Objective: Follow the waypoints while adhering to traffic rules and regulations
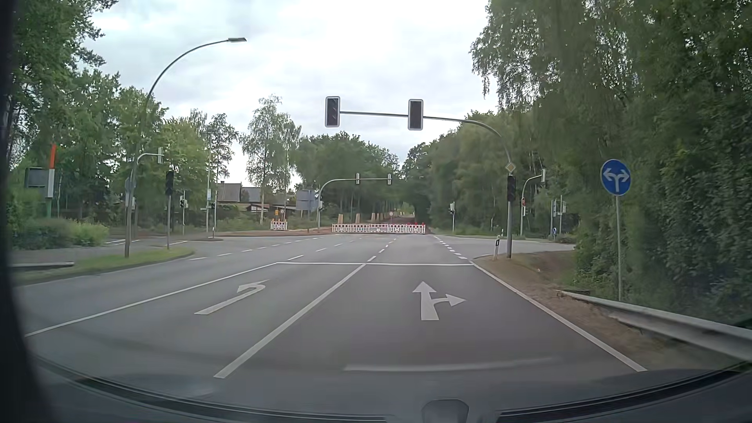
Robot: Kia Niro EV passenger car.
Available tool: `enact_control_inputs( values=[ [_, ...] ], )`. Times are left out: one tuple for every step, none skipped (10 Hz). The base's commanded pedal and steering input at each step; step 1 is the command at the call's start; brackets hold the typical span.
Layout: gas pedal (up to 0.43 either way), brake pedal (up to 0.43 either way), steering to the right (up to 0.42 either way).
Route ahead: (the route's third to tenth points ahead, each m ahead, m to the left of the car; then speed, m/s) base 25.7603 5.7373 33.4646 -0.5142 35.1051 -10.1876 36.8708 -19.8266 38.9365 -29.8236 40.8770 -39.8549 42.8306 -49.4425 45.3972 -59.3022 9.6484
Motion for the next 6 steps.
enact_control_inputs(
  values=[
    [0.0, 0.256, 0.011],
    [0.0, 0.256, 0.011],
    [0.0, 0.256, 0.011],
    [0.0, 0.256, 0.011],
    [0.0, 0.256, 0.01],
    [0.0, 0.256, 0.011]
  ],
)
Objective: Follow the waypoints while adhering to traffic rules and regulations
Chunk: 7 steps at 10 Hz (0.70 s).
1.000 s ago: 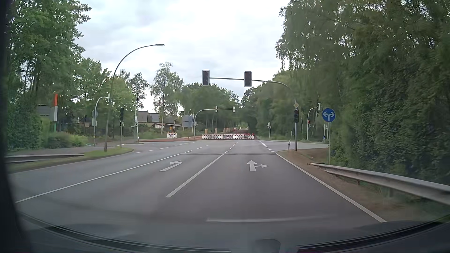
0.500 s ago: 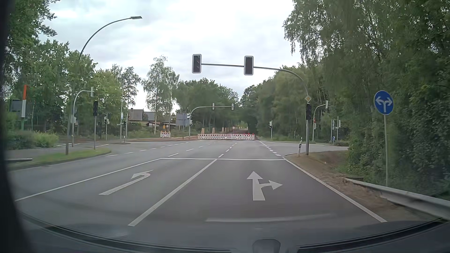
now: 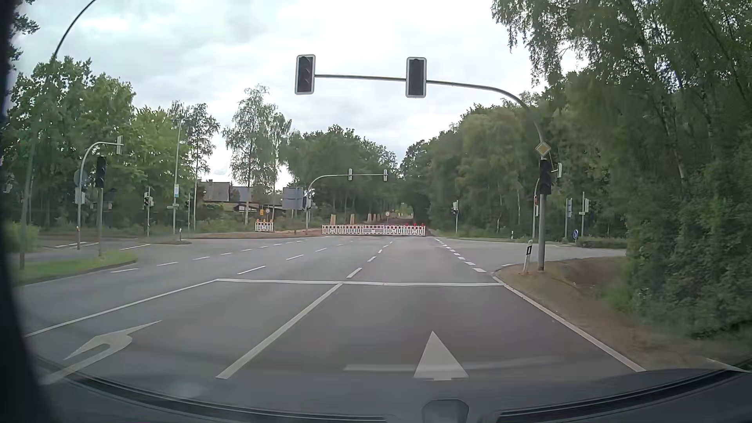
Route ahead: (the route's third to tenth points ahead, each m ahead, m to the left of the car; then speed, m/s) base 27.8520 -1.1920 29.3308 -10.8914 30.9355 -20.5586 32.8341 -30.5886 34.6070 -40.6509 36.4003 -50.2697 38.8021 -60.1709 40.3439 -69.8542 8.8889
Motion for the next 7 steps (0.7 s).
enact_control_inputs(
  values=[
    [0.0, 0.256, 0.011],
    [0.0, 0.256, 0.011],
    [0.0, 0.256, 0.012],
    [0.0, 0.256, 0.015],
    [0.0, 0.262, 0.019],
    [0.0, 0.262, 0.024],
    [0.0, 0.262, 0.031]
  ],
)
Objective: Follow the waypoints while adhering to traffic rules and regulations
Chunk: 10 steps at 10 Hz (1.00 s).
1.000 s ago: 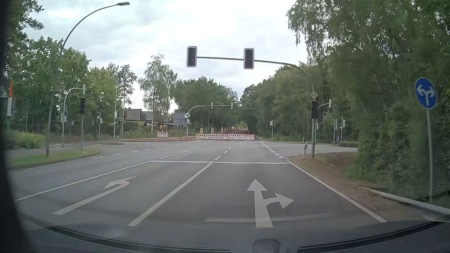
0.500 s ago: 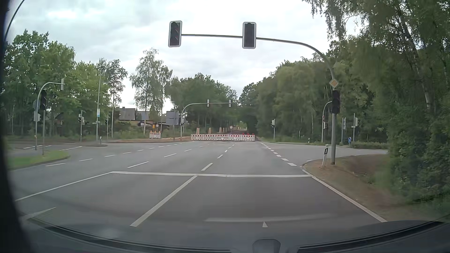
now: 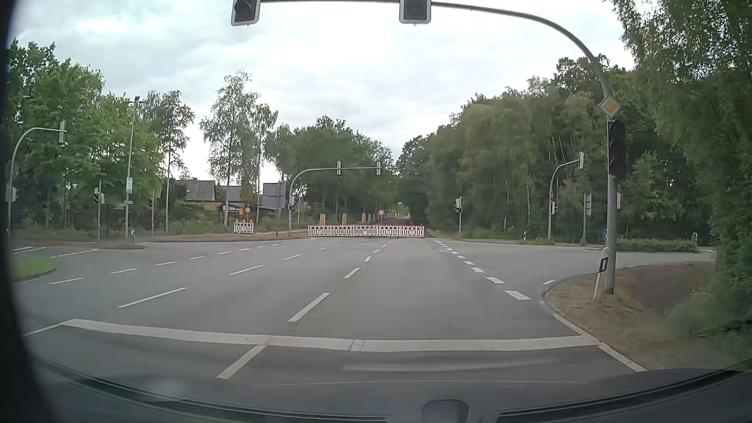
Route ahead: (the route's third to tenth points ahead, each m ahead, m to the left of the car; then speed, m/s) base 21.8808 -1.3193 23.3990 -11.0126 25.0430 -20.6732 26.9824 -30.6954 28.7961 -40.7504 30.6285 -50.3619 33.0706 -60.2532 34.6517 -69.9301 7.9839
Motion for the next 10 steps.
enact_control_inputs(
  values=[
    [0.0, 0.256, 0.038],
    [0.0, 0.262, 0.046],
    [0.0, 0.262, 0.056],
    [0.0, 0.256, 0.067],
    [0.0, 0.256, 0.078],
    [0.0, 0.232, 0.093],
    [0.0, 0.195, 0.109],
    [0.0, 0.098, 0.13],
    [0.0, 0.006, 0.153],
    [0.0, 0.006, 0.174]
  ],
)
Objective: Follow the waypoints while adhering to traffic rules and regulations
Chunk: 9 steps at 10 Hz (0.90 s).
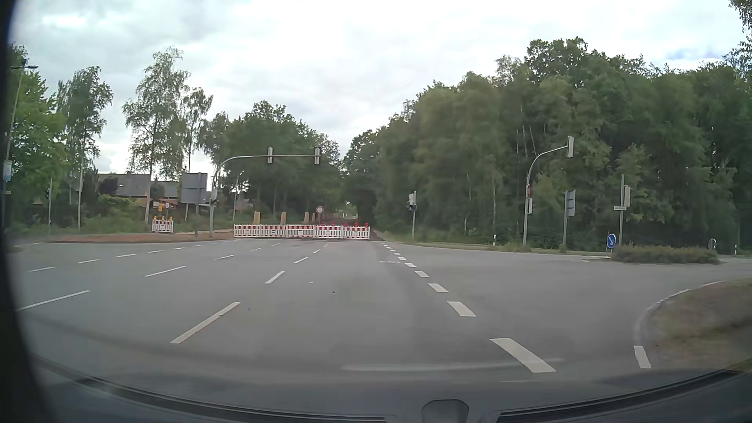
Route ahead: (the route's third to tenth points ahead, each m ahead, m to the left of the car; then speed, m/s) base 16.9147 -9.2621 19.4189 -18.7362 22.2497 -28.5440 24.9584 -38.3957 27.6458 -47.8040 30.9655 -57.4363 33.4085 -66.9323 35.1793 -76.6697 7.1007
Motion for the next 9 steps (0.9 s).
enact_control_inputs(
  values=[
    [0.0, 0.012, 0.198],
    [0.0, 0.006, 0.214],
    [0.059, 0.006, 0.229],
    [0.11, 0.006, 0.243],
    [0.138, 0.006, 0.256],
    [0.169, 0.006, 0.261],
    [0.177, 0.006, 0.261],
    [0.197, 0.006, 0.261],
    [0.197, 0.006, 0.261]
  ],
)
